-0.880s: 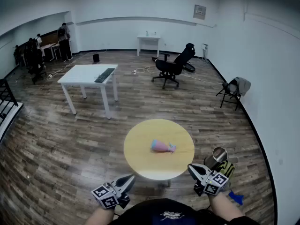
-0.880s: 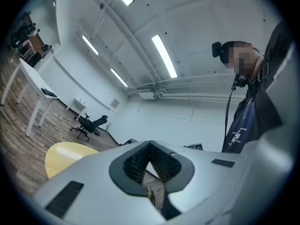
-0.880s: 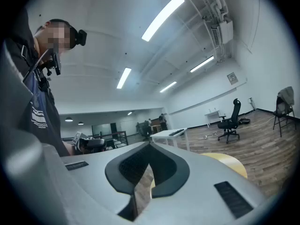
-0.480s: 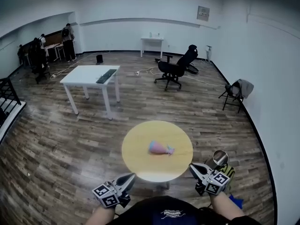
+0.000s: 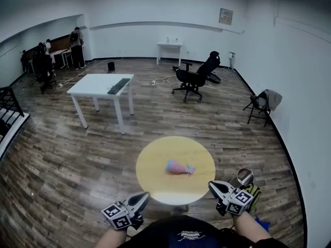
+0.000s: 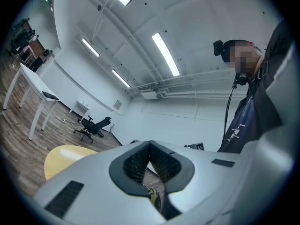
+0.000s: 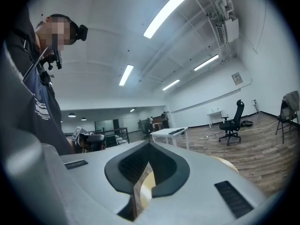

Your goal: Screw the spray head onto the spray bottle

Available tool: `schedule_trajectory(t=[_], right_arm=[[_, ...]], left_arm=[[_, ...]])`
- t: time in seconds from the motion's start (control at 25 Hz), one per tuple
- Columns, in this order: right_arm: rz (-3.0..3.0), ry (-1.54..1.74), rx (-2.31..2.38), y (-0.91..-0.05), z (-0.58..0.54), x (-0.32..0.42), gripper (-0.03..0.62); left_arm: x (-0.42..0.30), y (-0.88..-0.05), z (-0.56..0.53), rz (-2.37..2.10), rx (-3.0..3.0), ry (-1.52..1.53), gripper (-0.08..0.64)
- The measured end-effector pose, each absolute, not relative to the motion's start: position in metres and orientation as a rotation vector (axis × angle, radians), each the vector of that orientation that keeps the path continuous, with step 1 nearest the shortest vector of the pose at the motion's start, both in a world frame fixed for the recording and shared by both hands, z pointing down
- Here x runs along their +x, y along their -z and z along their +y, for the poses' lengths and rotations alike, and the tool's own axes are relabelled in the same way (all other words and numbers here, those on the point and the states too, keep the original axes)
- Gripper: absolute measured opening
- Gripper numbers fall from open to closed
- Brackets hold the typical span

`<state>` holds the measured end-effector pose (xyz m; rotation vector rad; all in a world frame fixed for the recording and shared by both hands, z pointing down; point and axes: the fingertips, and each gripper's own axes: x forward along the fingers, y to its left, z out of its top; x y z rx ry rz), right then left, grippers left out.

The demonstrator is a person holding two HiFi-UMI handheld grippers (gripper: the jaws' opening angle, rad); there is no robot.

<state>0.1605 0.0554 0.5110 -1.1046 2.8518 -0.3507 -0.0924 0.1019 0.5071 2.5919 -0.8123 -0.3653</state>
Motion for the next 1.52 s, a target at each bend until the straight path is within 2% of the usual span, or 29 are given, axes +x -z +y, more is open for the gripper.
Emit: schedule_trajectory(t=[0.44,0.6,0.76,0.88,1.0,1.12,1.28,1.52], right_arm=[[2.774,0.423,-1.261,-0.546,0.017,0.104,0.037],[2.772,0.491,-1.276,-0.568,-0.003,0.1,0.046],[2.777,0.54,-1.245,-0.585,-0.043,0.131,0.051],[2.802,0.552,-1.16,-0.596,-0.096,0.164,0.055],[2.869,0.577,-1.039,-0.61,-0.145,0.195,0.064],[2.935,0.574,-0.927,-0.624,-0.19,0.223,0.069],[2.932,0.637,-0.907,-0.645,-0.237,0.244,0.072],[2.876,0.726,-1.1,-0.676,-0.25,0.236,0.074]], left_arm=[[-0.164,-0.544,0.06,-0.666,2.623,0.172,0.012],[-0.155,-0.562,0.026,-0.566,2.595,0.138,0.013],[-0.11,-0.587,-0.018,-0.509,2.619,0.06,0.042],[-0.067,-0.612,-0.066,-0.546,2.635,-0.089,0.139],[-0.025,-0.649,-0.111,-0.622,2.652,-0.372,0.325],[0.01,-0.692,-0.159,-0.64,2.702,-0.632,0.433],[0.04,-0.741,-0.222,-0.551,2.777,-0.849,0.462],[0.048,-0.843,-0.284,-0.12,2.886,-1.174,0.511]])
